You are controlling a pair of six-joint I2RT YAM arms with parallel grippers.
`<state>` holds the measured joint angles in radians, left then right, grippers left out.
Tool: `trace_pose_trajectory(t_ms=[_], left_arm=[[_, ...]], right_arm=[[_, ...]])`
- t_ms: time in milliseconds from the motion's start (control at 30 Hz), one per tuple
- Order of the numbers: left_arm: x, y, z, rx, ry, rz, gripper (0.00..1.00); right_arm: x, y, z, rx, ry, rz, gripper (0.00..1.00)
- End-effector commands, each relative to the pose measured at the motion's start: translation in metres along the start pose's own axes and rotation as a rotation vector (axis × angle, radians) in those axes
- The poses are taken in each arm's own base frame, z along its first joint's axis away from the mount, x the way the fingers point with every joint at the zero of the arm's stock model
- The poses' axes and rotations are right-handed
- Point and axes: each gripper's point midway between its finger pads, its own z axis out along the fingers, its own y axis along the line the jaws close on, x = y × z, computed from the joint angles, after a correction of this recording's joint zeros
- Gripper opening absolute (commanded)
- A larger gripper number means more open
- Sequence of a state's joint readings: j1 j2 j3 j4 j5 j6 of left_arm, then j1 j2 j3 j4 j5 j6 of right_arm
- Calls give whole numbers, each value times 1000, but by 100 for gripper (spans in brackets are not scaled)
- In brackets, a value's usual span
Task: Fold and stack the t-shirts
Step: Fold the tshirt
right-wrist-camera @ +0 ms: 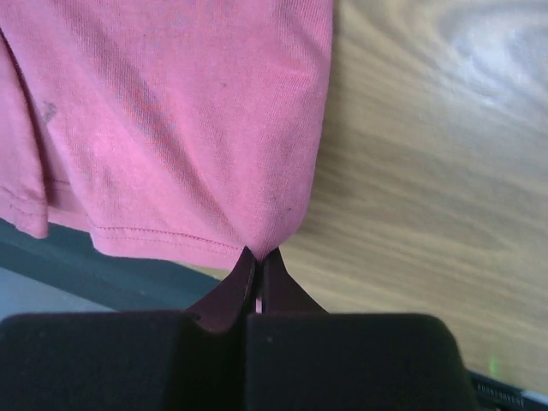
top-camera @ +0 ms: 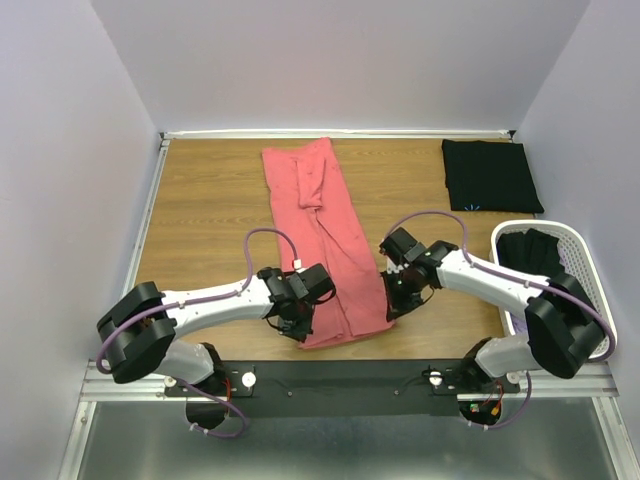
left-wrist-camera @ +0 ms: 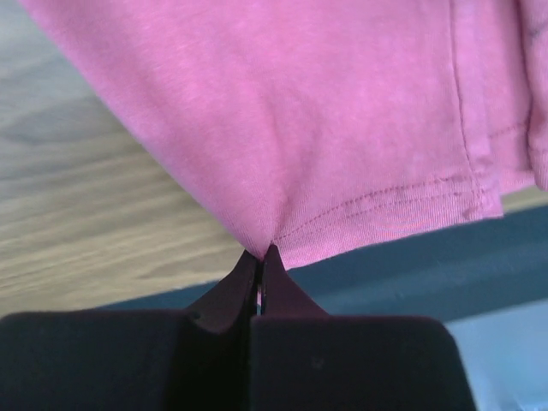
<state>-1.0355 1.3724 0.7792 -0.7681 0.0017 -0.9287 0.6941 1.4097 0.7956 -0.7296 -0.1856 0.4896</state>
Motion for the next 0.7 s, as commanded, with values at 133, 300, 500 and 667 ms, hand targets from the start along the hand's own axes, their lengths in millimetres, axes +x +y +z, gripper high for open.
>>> trace_pose_trajectory(t_ms=[133,300,500,667], left_arm=[[-16,-19,-14,66,-26,60,0],[-80,3,-30,47,-181,-18,0],[-156,44,-40,9,-368,-126,0],[-202,69,-41,-71,-469,-148,0]], right_arm=[[-35,6,-32,69,-90,-1,1],[-101,5,-54,185,-255,-34,0],[-175,12,-55,262,-357,-87,0],[-221,17,-51,292,-436,-130,1]])
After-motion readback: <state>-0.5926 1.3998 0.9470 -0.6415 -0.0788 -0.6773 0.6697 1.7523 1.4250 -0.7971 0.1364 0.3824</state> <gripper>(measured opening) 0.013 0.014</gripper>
